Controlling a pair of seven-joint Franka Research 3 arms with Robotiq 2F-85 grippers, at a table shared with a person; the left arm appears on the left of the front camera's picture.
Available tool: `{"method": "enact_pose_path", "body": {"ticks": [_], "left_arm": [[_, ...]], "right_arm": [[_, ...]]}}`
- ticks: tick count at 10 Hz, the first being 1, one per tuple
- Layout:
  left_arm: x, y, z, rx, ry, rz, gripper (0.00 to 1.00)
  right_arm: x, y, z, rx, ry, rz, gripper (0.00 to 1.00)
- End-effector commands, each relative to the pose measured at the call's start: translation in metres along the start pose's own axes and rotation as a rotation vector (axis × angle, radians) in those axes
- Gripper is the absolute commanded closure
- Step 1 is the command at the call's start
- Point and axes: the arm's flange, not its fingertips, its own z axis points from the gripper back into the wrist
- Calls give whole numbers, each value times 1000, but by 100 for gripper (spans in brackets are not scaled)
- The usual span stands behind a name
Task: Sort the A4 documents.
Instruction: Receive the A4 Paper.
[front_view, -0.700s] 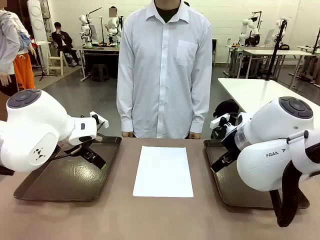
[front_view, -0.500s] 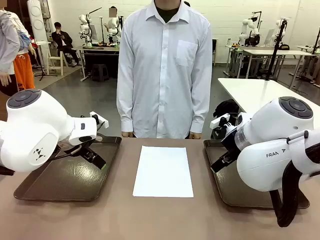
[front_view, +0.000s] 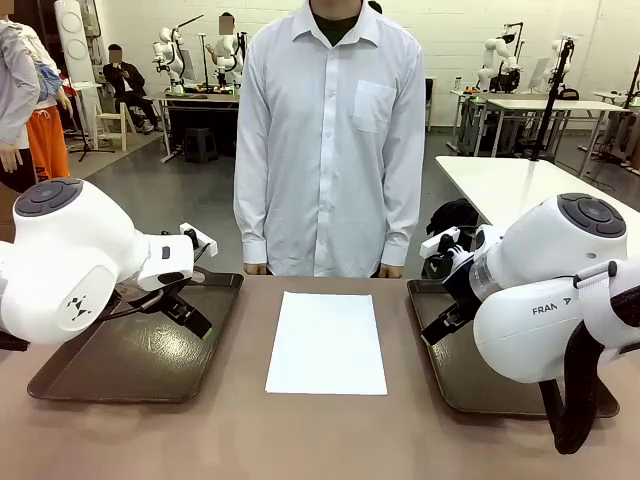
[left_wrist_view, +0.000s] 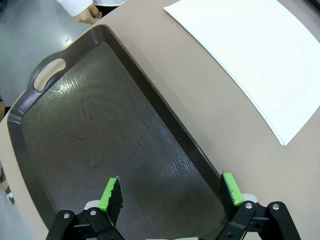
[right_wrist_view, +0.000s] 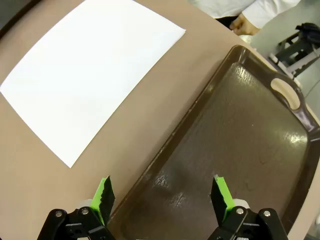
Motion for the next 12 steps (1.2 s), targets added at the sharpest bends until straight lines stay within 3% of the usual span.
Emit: {"method": "enact_pose_path", "body": {"ticks": [1,8,10,12], "left_arm": [[0,0,0,0,-1,2,0],[0,0,0,0,0,0,0],[-30,48,35,-2,-29,137,0],[-54,77,60,-61,-70,190,0]], "right_arm": [[0,0,0,0,0,-1,0],[0,0,0,0,0,0,0],[-42,-38,60,63,-65,-98,0],[-81,-76,101,154,-143,-140,0]]}}
